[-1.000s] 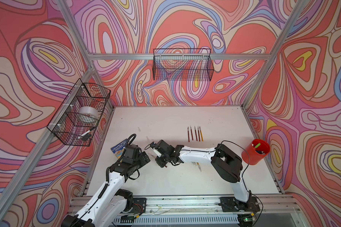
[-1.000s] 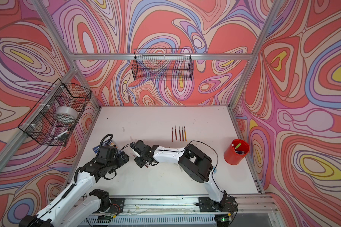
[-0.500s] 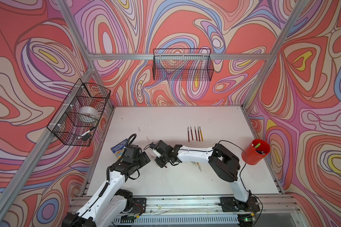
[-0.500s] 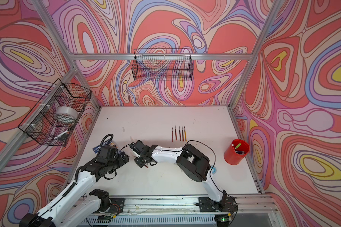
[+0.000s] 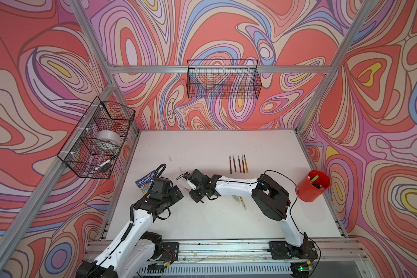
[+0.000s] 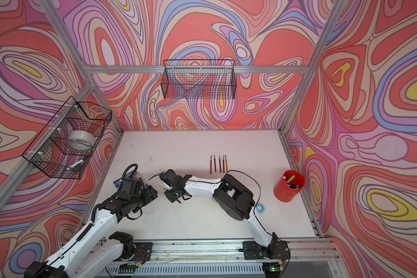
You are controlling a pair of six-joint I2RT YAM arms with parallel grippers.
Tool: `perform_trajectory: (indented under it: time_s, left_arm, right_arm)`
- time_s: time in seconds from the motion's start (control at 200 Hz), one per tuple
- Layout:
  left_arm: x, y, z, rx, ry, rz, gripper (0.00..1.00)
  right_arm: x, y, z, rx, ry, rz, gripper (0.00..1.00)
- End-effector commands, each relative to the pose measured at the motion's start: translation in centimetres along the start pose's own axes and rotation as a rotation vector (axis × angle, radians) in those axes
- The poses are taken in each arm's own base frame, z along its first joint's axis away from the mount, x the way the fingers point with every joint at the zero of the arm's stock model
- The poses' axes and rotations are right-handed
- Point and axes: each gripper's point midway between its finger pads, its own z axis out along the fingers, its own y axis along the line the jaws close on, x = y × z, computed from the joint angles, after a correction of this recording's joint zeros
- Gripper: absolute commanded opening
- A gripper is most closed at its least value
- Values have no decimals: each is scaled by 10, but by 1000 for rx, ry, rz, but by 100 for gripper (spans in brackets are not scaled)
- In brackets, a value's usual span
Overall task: Remove protective caps from carving knives
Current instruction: Pick up the carving knife from the center of the board.
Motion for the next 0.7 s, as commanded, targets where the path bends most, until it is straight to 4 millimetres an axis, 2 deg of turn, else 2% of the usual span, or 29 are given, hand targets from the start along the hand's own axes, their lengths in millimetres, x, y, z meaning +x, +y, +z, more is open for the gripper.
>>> perform_trajectory:
  time_s: [0.0,0.481,0.696]
  left_arm:
    - [1,5,1,-14,3,-6,93]
    - [1,9,4,-23,8,-9,93]
    - [2,11,7,-28,15,-7,94]
  right_arm:
    - [4,-8,7,14,29,29,0]
    - [-16,1,14,-29,19,21,0]
    - [-21,2,23,-30,21,6,0]
